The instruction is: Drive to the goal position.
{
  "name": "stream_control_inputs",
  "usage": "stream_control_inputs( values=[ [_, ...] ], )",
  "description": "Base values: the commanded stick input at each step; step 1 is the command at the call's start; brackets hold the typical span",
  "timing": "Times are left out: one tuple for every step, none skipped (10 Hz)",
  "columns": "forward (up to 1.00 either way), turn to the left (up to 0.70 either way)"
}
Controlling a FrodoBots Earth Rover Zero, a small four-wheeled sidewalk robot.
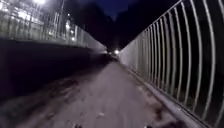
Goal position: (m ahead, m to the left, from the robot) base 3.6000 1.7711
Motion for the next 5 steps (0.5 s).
stream_control_inputs(
  values=[
    [0.3,0.01],
    [0.3,0.01],
    [0.3,0.01],
    [0.3,0.01],
    [0.3,0.01]
  ],
)
